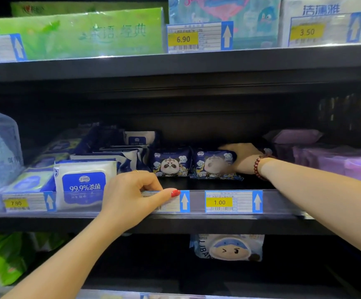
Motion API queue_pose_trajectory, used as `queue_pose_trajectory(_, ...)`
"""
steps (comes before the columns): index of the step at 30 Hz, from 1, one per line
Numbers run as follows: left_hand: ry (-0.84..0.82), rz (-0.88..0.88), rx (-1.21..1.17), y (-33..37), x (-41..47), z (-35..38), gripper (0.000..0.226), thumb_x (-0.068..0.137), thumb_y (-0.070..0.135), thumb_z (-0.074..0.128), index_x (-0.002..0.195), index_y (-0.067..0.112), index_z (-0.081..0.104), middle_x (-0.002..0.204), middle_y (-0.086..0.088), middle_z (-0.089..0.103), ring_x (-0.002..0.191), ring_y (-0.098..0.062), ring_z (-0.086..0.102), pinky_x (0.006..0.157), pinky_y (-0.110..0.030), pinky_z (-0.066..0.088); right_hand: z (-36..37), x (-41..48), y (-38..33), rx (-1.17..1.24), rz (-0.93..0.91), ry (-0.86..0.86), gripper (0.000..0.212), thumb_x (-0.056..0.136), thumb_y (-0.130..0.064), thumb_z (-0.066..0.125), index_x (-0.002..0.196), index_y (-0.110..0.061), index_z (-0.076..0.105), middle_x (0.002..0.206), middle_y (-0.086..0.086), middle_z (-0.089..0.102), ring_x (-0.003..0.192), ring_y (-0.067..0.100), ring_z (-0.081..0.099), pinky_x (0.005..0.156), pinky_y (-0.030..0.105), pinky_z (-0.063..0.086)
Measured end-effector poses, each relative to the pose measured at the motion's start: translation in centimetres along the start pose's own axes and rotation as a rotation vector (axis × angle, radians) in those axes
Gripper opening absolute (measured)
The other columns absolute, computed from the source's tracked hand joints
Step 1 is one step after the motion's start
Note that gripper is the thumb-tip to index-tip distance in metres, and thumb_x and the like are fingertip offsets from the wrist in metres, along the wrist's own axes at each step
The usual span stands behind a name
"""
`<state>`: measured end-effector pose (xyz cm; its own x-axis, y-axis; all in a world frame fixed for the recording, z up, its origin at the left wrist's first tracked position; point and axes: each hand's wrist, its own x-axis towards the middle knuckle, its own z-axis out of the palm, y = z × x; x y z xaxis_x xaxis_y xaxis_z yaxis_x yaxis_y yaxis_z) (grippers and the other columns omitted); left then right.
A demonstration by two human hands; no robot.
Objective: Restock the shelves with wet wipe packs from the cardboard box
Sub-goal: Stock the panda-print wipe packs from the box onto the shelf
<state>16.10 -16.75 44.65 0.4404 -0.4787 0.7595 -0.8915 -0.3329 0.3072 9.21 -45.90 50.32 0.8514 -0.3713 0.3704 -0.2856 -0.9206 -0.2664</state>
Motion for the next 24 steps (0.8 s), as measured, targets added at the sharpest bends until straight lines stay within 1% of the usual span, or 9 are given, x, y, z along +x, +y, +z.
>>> queue_pose_trajectory(4, -0.006, 0.002, 0.015, 0.2, -0.1, -0.1, 0.047, 0.063, 0.078, 0.052, 0.059, 0.032, 0.062, 0.063, 0.021, 0.062, 0.079, -0.001, 0.059, 0.052, -0.018, 0.044, -0.2, -0.3, -0.4, -0.045, 0.017, -0.025, 0.076, 0.076, -0.033, 0.078, 0.142, -0.024, 0.041, 0.14, 0.004, 0.051, 0.124, 0.024, 0.051, 0.103, 0.033, 0.042)
queue_pose_trajectory(6, -0.038, -0.028, 0.016, 0.6, -0.1, -0.3, 0.039, 0.07, 0.069, 0.065, 0.061, 0.031, 0.063, 0.066, 0.017, 0.063, 0.072, -0.004, 0.059, 0.058, -0.026, 0.049, -0.8, -0.7, -0.7, -0.123, 0.039, -0.019, 0.077, 0.076, -0.04, 0.075, 0.142, -0.028, 0.039, 0.14, 0.004, 0.05, 0.122, 0.025, 0.052, 0.102, 0.035, 0.044)
queue_pose_trajectory(8, -0.099, -0.063, 0.02, 1.1, -0.1, -0.7, 0.031, 0.075, 0.057, 0.068, 0.064, 0.028, 0.065, 0.071, 0.014, 0.064, 0.074, -0.004, 0.059, 0.067, -0.035, 0.053, -1.9, -1.5, -1.2, -0.184, 0.084, 0.022, 0.075, 0.076, -0.046, 0.072, 0.141, -0.033, 0.037, 0.141, 0.005, 0.048, 0.12, 0.028, 0.053, 0.098, 0.038, 0.048)
queue_pose_trajectory(10, -0.138, -0.059, 0.019, 1.6, -0.2, -1.2, 0.023, 0.08, 0.05, 0.068, 0.075, 0.028, 0.068, 0.08, 0.014, 0.064, 0.081, -0.004, 0.058, 0.074, -0.037, 0.054, -3.1, -3.0, -2.1, -0.213, 0.095, 0.06, 0.069, 0.079, -0.045, 0.069, 0.139, -0.031, 0.039, 0.139, 0.009, 0.045, 0.119, 0.029, 0.051, 0.095, 0.036, 0.048)
queue_pose_trajectory(12, -0.134, -0.032, -0.001, 2.1, -0.7, -1.9, 0.017, 0.083, 0.04, 0.069, 0.093, 0.026, 0.069, 0.093, 0.013, 0.063, 0.088, -0.004, 0.057, 0.082, -0.036, 0.053, -3.9, -5.2, -3.4, -0.23, 0.02, 0.117, 0.059, 0.082, -0.043, 0.065, 0.134, -0.025, 0.045, 0.133, 0.011, 0.048, 0.118, 0.029, 0.051, 0.093, 0.034, 0.046)
queue_pose_trajectory(15, -0.136, 0.027, 0.109, 3.1, -2.3, -3.1, 0.031, 0.087, 0.028, 0.068, 0.116, 0.02, 0.064, 0.114, 0.004, 0.06, 0.107, -0.014, 0.054, 0.092, -0.038, 0.049, -4.0, -10.4, -5.9, -0.243, -0.174, 0.194, 0.048, 0.084, -0.042, 0.062, 0.126, -0.022, 0.053, 0.119, 0.006, 0.055, 0.112, 0.027, 0.053, 0.09, 0.038, 0.048)
queue_pose_trajectory(17, -0.133, 0.12, 0.202, 4.1, -4.2, -3.9, 0.036, 0.086, 0.026, 0.068, 0.121, 0.016, 0.062, 0.122, -0.003, 0.059, 0.114, -0.022, 0.051, 0.093, -0.042, 0.048, -3.5, -14.4, -7.5, -0.241, -0.283, 0.202, 0.045, 0.084, -0.039, 0.062, 0.125, -0.021, 0.054, 0.116, 0.004, 0.056, 0.112, 0.025, 0.051, 0.088, 0.04, 0.048)
queue_pose_trajectory(20, -0.161, 0.224, 0.286, 5.3, -7.9, -4.5, 0.04, 0.085, 0.025, 0.069, 0.122, 0.012, 0.061, 0.124, -0.008, 0.059, 0.116, -0.029, 0.051, 0.09, -0.044, 0.049, -1.6, -20.4, -8.7, -0.194, -0.396, 0.251, 0.042, 0.084, -0.037, 0.064, 0.122, -0.018, 0.058, 0.115, 0.003, 0.059, 0.111, 0.025, 0.051, 0.089, 0.039, 0.046)
queue_pose_trajectory(24, -0.181, 0.287, 0.293, 5.8, -13.8, -3.9, 0.042, 0.082, 0.025, 0.071, 0.12, 0.01, 0.063, 0.117, -0.009, 0.063, 0.107, -0.033, 0.057, 0.082, -0.046, 0.052, 4.3, -26.9, -8.6, -0.105, -0.376, 0.212, 0.047, 0.083, -0.04, 0.065, 0.124, -0.017, 0.058, 0.118, 0.003, 0.061, 0.112, 0.026, 0.052, 0.093, 0.041, 0.045)
